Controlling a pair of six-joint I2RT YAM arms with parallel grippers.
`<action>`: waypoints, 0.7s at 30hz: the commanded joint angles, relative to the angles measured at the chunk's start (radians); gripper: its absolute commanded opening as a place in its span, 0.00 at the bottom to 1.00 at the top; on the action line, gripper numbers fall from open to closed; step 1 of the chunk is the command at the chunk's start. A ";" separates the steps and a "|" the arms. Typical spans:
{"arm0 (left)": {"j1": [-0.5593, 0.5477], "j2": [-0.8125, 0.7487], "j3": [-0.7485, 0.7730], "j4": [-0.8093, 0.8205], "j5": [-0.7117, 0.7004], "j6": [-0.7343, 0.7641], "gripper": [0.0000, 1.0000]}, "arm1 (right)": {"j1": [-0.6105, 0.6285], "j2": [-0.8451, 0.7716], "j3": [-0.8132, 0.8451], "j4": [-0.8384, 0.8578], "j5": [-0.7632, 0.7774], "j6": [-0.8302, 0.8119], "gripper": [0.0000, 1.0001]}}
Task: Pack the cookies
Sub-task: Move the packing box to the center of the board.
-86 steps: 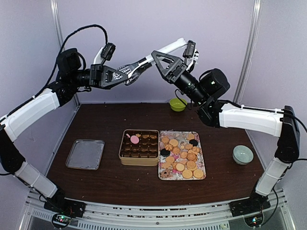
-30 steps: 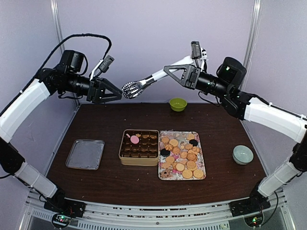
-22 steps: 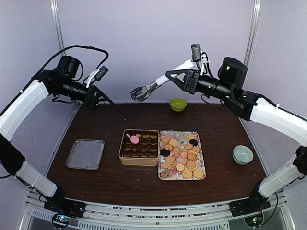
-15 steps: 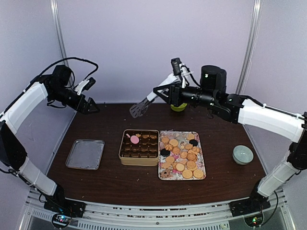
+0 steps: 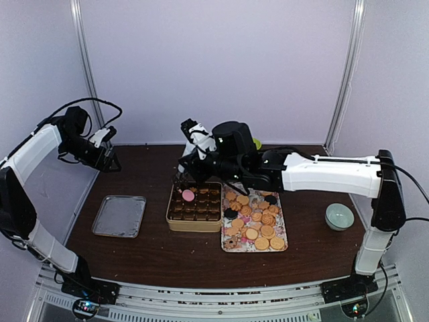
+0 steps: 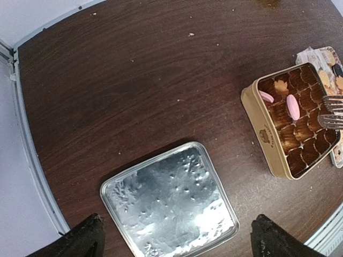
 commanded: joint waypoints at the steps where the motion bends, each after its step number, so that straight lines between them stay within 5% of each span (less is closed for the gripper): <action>1: 0.006 -0.036 -0.031 0.034 -0.045 0.015 0.98 | 0.037 0.021 0.044 0.035 0.137 -0.058 0.35; 21: 0.022 -0.033 -0.029 0.046 -0.112 0.030 0.98 | 0.067 0.104 0.066 0.046 0.156 -0.055 0.37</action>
